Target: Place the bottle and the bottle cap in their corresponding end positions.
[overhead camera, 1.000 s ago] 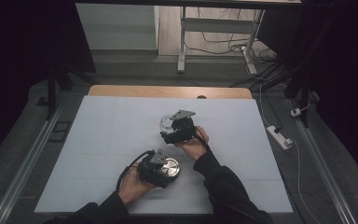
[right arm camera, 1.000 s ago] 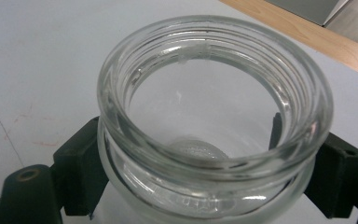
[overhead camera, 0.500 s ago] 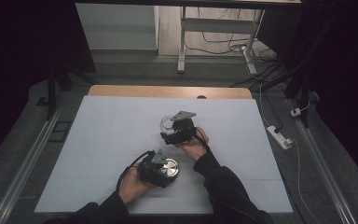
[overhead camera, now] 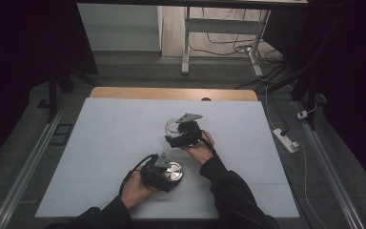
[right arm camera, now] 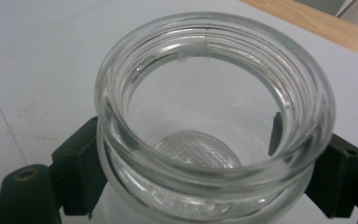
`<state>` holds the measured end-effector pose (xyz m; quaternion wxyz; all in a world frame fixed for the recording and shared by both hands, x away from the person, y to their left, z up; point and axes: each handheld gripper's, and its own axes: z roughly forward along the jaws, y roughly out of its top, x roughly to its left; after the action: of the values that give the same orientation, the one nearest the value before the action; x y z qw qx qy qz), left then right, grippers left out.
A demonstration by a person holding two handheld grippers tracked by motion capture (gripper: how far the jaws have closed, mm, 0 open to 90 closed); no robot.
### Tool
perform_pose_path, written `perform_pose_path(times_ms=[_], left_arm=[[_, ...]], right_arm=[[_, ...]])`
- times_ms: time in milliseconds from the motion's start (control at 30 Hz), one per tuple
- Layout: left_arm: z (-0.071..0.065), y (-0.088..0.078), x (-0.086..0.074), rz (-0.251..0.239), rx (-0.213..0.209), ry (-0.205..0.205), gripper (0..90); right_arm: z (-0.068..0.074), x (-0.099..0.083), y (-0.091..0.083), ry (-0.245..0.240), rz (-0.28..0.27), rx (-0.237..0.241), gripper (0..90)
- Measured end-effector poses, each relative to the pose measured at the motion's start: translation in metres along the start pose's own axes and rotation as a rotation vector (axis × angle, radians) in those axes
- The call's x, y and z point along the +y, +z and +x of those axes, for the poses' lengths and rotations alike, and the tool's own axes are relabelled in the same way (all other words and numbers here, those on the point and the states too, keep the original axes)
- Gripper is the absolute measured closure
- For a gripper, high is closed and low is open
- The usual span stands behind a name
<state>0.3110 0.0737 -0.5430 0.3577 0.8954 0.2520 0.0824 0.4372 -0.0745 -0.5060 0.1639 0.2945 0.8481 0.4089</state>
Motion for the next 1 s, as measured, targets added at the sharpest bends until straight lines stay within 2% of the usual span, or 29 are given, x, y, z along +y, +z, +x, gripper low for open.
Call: perform_pose_path(times_ms=[167,267,533,667,767,1000], left_arm=[[0.001,0.000,0.000,0.001,-0.003,-0.002,17.7],[0.000,0.001,0.001,0.005,0.013,-0.010,15.2],[0.001,0.001,0.001,0.014,0.006,-0.013,5.9],[0.003,-0.001,0.001,0.001,-0.020,-0.026,1.7],[0.005,-0.004,0.001,-0.024,-0.041,-0.037,0.0],[0.009,-0.015,0.001,-0.064,-0.052,-0.053,0.0]], right_arm=[[0.000,0.000,0.000,0.003,0.005,0.000,14.6],[0.000,0.001,0.000,0.007,0.007,0.001,13.9],[0.000,0.002,0.000,0.003,0.033,0.015,4.4],[0.000,0.003,0.001,-0.002,0.045,0.026,0.0],[-0.001,0.005,-0.002,0.003,0.049,0.036,0.0],[-0.002,0.008,-0.009,0.007,0.034,0.047,0.0]])
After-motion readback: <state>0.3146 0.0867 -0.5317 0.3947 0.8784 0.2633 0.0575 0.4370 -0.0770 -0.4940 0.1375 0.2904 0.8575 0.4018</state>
